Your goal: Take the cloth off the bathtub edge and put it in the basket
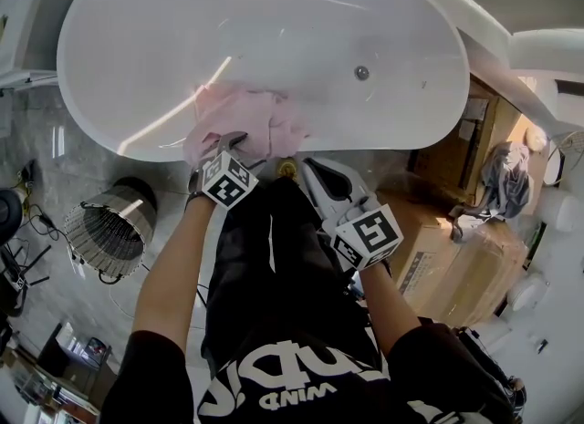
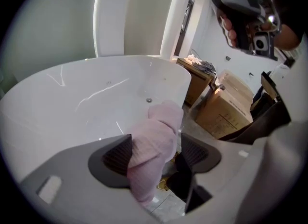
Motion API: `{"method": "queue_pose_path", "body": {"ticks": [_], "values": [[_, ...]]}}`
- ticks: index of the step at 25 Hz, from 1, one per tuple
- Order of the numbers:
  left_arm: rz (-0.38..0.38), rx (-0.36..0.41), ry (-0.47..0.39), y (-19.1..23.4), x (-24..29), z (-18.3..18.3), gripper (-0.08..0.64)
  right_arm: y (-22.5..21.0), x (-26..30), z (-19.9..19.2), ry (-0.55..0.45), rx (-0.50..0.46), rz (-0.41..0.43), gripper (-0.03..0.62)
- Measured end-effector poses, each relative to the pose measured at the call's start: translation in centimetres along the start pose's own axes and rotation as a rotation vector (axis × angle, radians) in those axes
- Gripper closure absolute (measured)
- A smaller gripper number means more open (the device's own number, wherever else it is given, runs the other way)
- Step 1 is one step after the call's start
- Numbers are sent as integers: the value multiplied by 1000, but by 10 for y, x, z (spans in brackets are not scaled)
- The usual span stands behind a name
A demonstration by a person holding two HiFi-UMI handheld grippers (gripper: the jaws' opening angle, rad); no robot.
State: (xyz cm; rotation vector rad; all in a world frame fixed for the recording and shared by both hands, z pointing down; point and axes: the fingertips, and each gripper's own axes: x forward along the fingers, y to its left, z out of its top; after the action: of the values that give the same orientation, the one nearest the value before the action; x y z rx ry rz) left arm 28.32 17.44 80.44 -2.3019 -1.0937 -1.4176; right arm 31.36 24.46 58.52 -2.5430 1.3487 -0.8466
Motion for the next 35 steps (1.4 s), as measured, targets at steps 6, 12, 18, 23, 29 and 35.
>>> {"method": "queue_pose_path", "body": {"ticks": [6, 12, 18, 23, 29, 35], "values": [[51, -11, 51, 9, 9, -1, 258, -1, 0, 1, -4, 2, -5, 588], [55, 3, 64, 9, 11, -2, 265, -2, -1, 1, -1, 4, -7, 588], [112, 58, 73, 10, 14, -6, 267, -3, 0, -1, -1, 9, -14, 588], [71, 59, 77, 7, 10, -3, 302, -5, -4, -2, -6, 13, -18, 588], [78, -46, 46, 12, -1, 6, 448, -5, -6, 0, -2, 10, -25, 588], [89, -148, 37, 16, -5, 6, 488, -4, -8, 4, 3, 5, -24, 588]]}}
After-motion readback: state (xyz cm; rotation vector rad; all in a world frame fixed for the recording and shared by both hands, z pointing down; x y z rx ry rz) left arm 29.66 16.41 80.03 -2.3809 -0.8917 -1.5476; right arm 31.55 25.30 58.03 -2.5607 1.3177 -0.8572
